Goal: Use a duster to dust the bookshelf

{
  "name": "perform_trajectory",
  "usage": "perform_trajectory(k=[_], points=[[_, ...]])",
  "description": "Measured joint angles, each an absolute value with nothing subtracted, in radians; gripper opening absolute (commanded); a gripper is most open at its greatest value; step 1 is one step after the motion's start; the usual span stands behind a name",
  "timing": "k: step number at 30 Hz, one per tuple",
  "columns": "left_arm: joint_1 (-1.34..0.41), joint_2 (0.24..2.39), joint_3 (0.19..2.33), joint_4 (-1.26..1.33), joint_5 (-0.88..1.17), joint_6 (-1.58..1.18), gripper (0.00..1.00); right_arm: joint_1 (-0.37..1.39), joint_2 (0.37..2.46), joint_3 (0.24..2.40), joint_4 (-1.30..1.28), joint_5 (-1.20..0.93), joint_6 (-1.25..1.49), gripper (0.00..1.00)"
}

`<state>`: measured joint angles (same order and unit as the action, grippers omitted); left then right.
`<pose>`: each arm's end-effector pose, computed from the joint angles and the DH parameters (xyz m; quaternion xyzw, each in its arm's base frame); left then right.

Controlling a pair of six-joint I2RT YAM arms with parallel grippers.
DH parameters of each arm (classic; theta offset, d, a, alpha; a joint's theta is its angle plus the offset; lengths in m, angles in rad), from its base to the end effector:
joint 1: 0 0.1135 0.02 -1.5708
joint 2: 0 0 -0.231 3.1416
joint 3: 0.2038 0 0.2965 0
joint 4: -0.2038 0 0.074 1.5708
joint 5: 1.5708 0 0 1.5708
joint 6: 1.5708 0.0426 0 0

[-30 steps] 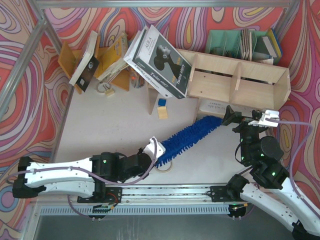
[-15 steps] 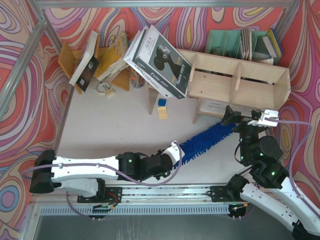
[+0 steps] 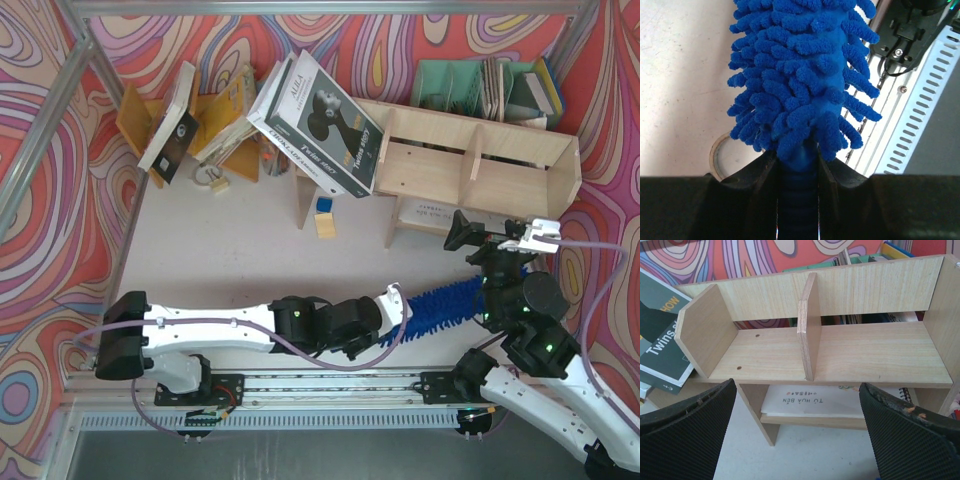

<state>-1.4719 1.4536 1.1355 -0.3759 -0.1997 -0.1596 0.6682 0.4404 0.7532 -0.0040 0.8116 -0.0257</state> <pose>0.0456 -0.3739 0.2351 0.5161 0.7397 -0.2457 0.3552 0.1505 0.0794 0.3898 0.1154 0.6181 0.0133 0.7774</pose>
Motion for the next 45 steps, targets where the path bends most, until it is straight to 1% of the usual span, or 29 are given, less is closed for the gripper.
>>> perform_trajectory(k=[4, 9, 14, 19, 30, 45], points=[[-1.467, 1.473, 1.156, -0.371, -0.154, -0.142, 0.00, 0.668, 0.439, 0.779, -0.019, 0.812, -0.025, 0.99], [-1.428, 1.550, 1.175, -0.346, -0.096, -0.133, 0.00, 0.668, 0.439, 0.812, -0.029, 0.820, -0.018, 0.99], [-1.392, 1.637, 1.190, -0.334, -0.067, -0.119, 0.00, 0.668, 0.439, 0.846, -0.040, 0.823, -0.010, 0.99], [-1.370, 1.672, 1.199, -0.290, -0.060, -0.104, 0.00, 0.668, 0.440, 0.889, -0.047, 0.834, -0.010, 0.99], [-1.352, 1.650, 1.245, -0.293, -0.084, -0.055, 0.00, 0.668, 0.439, 0.966, -0.058, 0.842, -0.006, 0.99], [-1.352, 1.460, 1.299, -0.344, -0.136, 0.018, 0.00, 0.668, 0.439, 1.015, -0.083, 0.845, -0.001, 0.99]])
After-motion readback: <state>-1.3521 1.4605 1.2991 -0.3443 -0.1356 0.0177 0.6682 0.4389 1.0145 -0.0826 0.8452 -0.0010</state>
